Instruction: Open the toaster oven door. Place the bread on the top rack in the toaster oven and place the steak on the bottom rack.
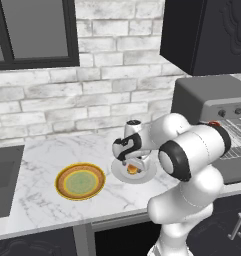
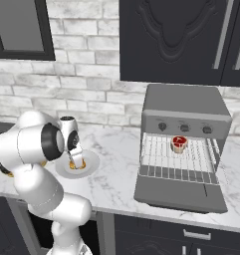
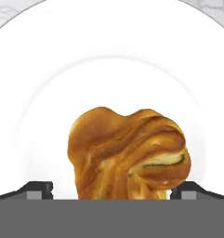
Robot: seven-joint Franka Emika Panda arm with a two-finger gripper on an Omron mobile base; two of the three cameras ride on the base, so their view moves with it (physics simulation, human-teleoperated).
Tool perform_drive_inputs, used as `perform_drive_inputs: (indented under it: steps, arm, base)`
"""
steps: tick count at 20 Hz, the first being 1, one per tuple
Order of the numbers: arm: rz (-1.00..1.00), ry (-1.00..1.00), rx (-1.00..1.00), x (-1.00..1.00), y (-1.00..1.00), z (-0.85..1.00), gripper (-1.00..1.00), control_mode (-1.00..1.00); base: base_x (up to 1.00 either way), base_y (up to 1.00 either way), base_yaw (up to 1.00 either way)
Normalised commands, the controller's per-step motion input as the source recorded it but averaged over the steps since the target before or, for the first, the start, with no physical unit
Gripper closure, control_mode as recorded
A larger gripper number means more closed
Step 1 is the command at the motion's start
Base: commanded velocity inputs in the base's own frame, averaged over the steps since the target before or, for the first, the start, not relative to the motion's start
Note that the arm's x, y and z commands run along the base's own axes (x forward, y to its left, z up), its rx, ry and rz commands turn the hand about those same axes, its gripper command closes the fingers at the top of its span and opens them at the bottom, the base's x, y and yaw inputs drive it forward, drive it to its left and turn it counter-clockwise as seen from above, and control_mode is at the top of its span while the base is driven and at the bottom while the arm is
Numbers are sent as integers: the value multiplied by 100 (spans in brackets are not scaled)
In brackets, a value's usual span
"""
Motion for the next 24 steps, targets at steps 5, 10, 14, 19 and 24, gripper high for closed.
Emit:
perform_drive_inputs:
  steps: [5,10,14,19,24]
  arm:
    - [0,0,0,0,0,-15,-100,-100]
    - [0,0,0,0,0,-22,-100,-100]
    - [0,0,0,0,-5,-17,100,-100]
    - [0,0,0,-8,-20,2,100,-100]
    - [4,2,4,-23,-24,44,100,-100]
  base:
    - [0,0,0]
    - [0,0,0]
    - [0,0,0]
    - [0,0,0]
    - [0,0,0]
